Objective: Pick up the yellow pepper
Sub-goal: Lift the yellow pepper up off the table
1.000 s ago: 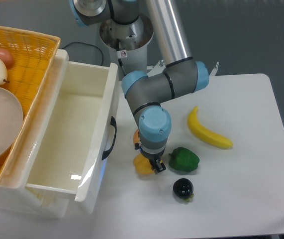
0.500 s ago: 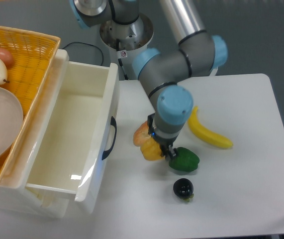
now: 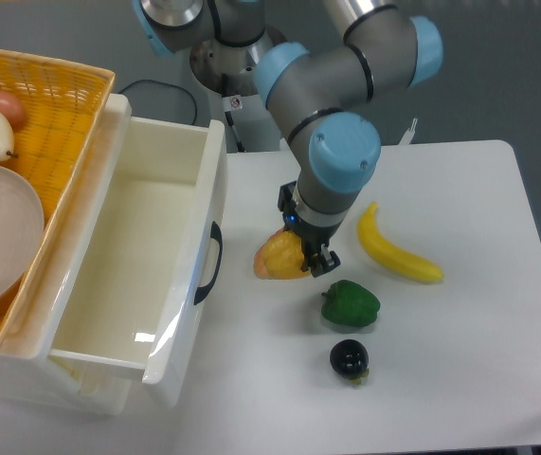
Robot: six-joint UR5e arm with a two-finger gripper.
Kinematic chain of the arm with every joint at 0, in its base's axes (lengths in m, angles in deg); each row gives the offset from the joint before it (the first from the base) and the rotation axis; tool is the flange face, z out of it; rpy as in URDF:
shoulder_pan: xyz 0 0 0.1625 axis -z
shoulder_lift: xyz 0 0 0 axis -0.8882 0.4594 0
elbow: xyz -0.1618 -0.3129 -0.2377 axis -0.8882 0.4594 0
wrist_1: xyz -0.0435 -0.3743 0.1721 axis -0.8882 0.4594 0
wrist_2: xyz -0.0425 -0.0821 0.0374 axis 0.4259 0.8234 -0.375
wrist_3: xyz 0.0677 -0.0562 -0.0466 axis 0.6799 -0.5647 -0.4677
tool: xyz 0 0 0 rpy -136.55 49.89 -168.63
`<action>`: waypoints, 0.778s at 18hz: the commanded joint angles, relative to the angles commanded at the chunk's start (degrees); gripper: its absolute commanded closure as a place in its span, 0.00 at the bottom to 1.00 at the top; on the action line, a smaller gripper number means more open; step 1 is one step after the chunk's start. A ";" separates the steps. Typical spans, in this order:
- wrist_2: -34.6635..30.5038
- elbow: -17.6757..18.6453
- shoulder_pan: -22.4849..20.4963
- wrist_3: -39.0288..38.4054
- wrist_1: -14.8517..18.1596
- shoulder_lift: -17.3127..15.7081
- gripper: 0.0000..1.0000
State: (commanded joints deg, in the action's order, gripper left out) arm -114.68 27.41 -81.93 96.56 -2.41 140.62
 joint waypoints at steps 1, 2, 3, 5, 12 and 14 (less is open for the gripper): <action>-0.09 0.35 -0.52 0.00 0.00 0.00 0.81; -0.26 0.70 -0.70 0.17 -0.09 0.00 0.81; -0.35 0.97 -0.79 0.26 -0.17 -0.09 0.81; -0.26 0.62 -0.97 0.18 -0.18 -0.18 0.81; 0.09 0.88 -1.15 0.18 -0.09 -0.88 0.81; 0.09 0.88 -0.71 0.18 -0.35 -1.49 0.81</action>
State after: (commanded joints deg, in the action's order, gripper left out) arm -114.59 28.29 -82.63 96.73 -2.76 139.13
